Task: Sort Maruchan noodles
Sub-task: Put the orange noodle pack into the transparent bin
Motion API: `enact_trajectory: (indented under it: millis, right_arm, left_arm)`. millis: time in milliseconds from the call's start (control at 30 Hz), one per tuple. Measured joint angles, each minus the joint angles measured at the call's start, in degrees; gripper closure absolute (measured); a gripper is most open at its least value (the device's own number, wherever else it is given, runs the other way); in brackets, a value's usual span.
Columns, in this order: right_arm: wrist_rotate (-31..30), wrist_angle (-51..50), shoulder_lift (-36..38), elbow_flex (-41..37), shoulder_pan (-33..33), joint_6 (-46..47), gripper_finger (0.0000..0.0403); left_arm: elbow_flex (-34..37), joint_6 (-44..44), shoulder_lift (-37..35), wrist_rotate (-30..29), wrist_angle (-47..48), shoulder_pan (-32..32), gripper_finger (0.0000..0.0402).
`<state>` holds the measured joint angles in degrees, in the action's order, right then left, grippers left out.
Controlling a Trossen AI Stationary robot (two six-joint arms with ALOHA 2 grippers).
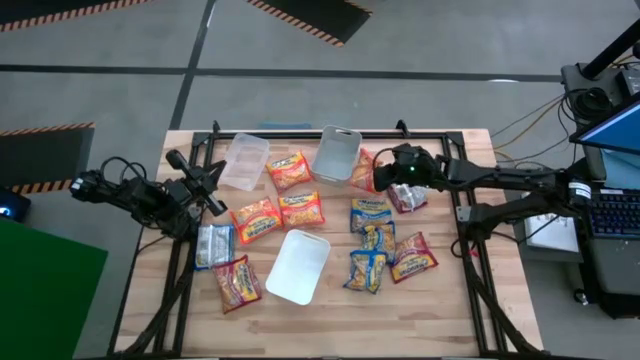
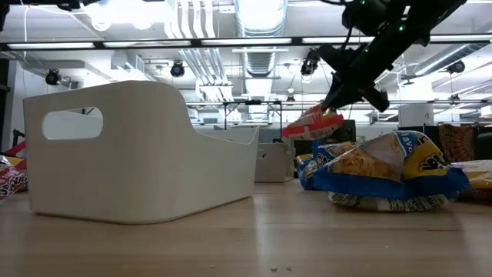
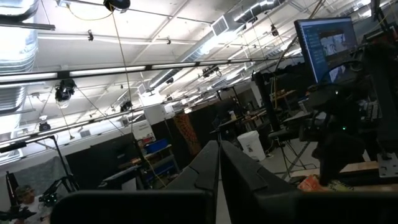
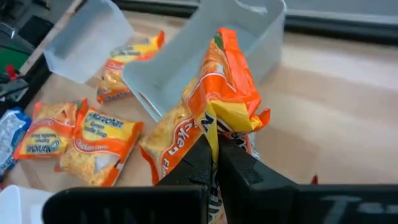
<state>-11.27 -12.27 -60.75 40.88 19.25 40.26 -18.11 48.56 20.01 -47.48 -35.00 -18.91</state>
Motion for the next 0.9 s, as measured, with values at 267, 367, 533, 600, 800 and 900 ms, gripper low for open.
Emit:
enact_trajectory:
  millis: [267,367,533,600,800,900]
  right_arm:
    - [-2.3,13.09,-2.5,0.0,-0.88,-7.83,0.0394]
    - [-3.08,20.77,-4.67,0.0,-0.88,-12.6,0.0394]
    - [-5.57,35.09,-10.25,0.09,-0.52,-23.35,0.0394]
    - [-5.79,40.63,-12.99,0.09,0.11,-27.21,0.0394]
    - [-5.93,51.77,-20.03,0.09,3.91,-35.85,0.0394]
    - [-4.99,56.13,-22.69,0.09,5.84,-40.23,0.0394]
  left_arm:
    - [0.0,0.0,0.0,0.0,-0.04,0.01,0.0402]
    - [0.0,-0.02,0.0,0.0,-0.06,0.01,0.0402]
    - [0.0,-0.09,0.0,0.02,-0.07,0.01,0.0402]
    - [0.0,-0.3,0.0,0.02,-0.07,0.01,0.0402]
    - [-0.02,-0.61,0.0,0.02,-0.07,0.01,0.0402]
    - [-0.02,-0.61,0.0,0.03,-0.07,0.01,0.0402]
